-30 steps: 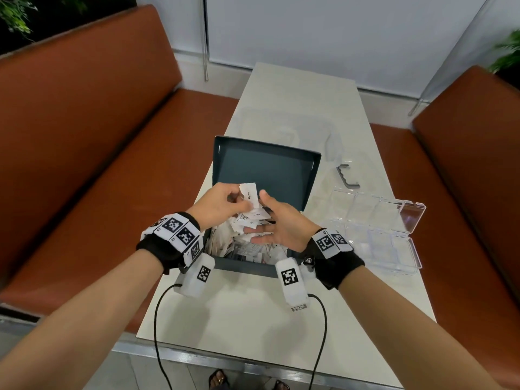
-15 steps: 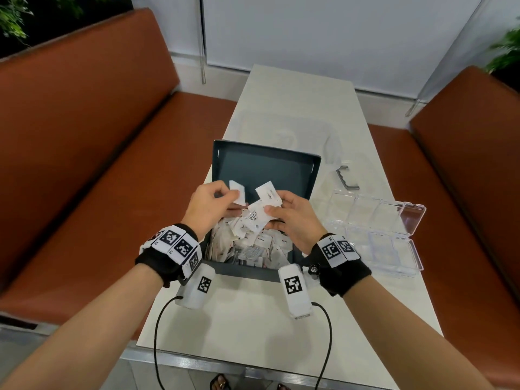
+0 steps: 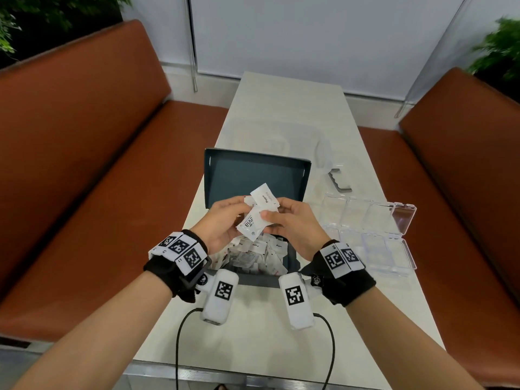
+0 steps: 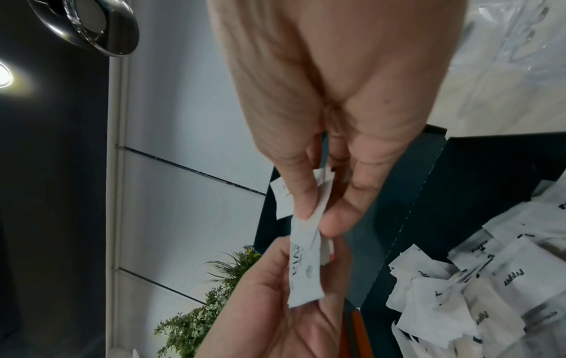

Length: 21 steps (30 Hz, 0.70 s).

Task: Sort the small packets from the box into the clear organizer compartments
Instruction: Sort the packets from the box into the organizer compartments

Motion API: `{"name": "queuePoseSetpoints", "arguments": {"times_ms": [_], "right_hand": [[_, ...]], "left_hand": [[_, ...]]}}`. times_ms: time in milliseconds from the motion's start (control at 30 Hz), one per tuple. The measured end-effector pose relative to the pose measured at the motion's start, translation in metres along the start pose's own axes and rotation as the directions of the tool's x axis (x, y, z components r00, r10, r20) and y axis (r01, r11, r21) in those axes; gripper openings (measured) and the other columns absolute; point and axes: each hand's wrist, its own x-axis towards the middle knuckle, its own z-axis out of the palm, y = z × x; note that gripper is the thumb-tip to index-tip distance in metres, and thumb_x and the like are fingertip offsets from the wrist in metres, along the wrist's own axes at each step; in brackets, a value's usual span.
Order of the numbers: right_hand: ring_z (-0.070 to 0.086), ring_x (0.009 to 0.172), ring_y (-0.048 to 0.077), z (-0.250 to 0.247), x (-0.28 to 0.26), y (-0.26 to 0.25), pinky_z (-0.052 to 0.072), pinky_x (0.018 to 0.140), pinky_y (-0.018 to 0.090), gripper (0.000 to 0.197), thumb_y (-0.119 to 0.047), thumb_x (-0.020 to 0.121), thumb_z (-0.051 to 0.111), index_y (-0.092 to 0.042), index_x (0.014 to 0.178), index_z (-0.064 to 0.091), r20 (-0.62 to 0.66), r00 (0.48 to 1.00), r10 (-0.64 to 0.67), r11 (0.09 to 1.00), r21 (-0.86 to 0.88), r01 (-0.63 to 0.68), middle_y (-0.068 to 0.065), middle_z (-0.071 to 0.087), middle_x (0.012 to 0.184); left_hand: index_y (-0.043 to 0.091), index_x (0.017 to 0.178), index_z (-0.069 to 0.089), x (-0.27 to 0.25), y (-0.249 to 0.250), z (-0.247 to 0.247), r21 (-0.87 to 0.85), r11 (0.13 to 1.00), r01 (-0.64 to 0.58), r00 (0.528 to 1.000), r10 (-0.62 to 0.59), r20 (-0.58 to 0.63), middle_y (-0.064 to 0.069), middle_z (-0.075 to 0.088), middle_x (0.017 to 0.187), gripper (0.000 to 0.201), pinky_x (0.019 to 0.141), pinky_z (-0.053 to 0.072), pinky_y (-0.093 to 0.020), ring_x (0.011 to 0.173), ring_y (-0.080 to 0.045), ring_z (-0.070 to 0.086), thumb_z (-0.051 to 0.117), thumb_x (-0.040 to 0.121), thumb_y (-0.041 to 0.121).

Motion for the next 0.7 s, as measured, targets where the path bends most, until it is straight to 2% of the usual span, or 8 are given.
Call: {"name": "queuePoseSetpoints", "arguments": {"times_ms": [67,133,200,267,333,467,600,700], "right_hand": [[0.071,0.083,0.024,-0.001,-0.002,0.002,0.059,0.068,0.03,0.017,0.005,0.086,0.065,-0.001,0.101,0.063,-0.043,0.999,-0.002,1.0,-0.002,0.002,0.018,0.068,0.095],[0.071,0.083,0.024,-0.003,-0.003,0.004,0.06,0.069,0.035,0.018,0.003,0.085,0.066,0.001,0.102,0.063,-0.081,0.997,0.0,1.0,-0.018,-0.001,0.018,0.069,0.094],[0.07,0.074,0.013,-0.007,-0.004,0.005,0.056,0.061,0.026,0.018,-0.001,0.085,0.068,-0.001,0.102,0.063,-0.115,0.993,-0.009,0.996,-0.093,-0.002,0.012,0.07,0.09],[0.066,0.063,0.004,-0.012,-0.005,0.007,0.049,0.054,0.019,0.016,-0.004,0.084,0.07,-0.004,0.099,0.063,-0.14,0.99,-0.029,0.989,-0.15,0.007,0.005,0.069,0.084],[0.066,0.064,0.008,-0.018,-0.007,0.008,0.05,0.054,0.02,0.018,-0.004,0.083,0.071,-0.001,0.098,0.063,-0.151,0.987,-0.046,0.984,-0.176,0.019,0.008,0.069,0.083],[0.071,0.074,0.028,-0.038,-0.012,0.001,0.059,0.069,0.036,0.023,-0.006,0.079,0.075,0.004,0.095,0.064,-0.108,0.991,-0.075,0.932,-0.36,0.031,0.018,0.071,0.086],[0.065,0.065,0.013,-0.082,-0.013,-0.019,0.058,0.061,0.024,0.02,-0.019,0.08,0.075,-0.002,0.089,0.069,-0.102,0.992,-0.074,0.843,-0.538,0.008,0.008,0.069,0.08],[0.063,0.067,0.013,-0.118,-0.015,-0.032,0.057,0.061,0.027,0.022,-0.021,0.082,0.072,-0.007,0.098,0.067,-0.172,0.979,-0.111,0.865,-0.502,0.01,0.007,0.068,0.083]], "left_hand": [[0.012,0.104,0.072,-0.001,0.0,0.005,-0.018,0.999,0.044,0.998,-0.043,0.042,-0.01,0.074,0.092,0.021,0.058,0.058,-0.029,0.072,-0.015,0.07,0.051,0.098,0.009],[0.011,0.112,0.068,-0.001,-0.001,0.011,-0.054,0.992,0.111,0.99,-0.105,0.097,-0.013,0.073,0.102,0.024,0.068,0.061,-0.037,0.087,-0.022,0.071,0.049,0.101,0.021],[0.01,0.119,0.063,-0.003,-0.001,0.02,-0.089,0.979,0.181,0.971,-0.164,0.173,-0.017,0.071,0.11,0.034,0.074,0.06,-0.046,0.1,-0.032,0.069,0.05,0.1,0.034],[0.009,0.122,0.061,-0.005,-0.001,0.029,-0.045,0.981,0.191,0.959,-0.177,0.221,-0.019,0.069,0.114,0.036,0.076,0.059,-0.047,0.101,-0.034,0.069,0.052,0.099,0.035],[0.007,0.123,0.059,-0.007,-0.002,0.04,0.033,0.99,0.134,0.97,-0.138,0.202,-0.019,0.067,0.115,0.029,0.072,0.061,-0.042,0.097,-0.033,0.07,0.053,0.099,0.024],[0.001,0.116,0.059,-0.003,-0.011,0.059,0.254,0.967,-0.007,0.997,-0.012,0.075,-0.02,0.067,0.11,0.02,0.072,0.061,-0.04,0.093,-0.034,0.071,0.048,0.101,0.009],[-0.004,0.104,0.059,0.001,-0.015,0.086,0.389,0.913,-0.119,0.992,0.093,0.085,-0.018,0.067,0.091,0.014,0.046,0.05,-0.023,0.057,-0.018,0.068,0.05,0.099,0.006],[-0.003,0.105,0.059,0.007,-0.021,0.111,0.477,0.868,-0.141,0.989,0.097,0.116,-0.016,0.067,0.091,0.014,0.044,0.046,-0.023,0.058,-0.02,0.069,0.055,0.097,0.008]]}}
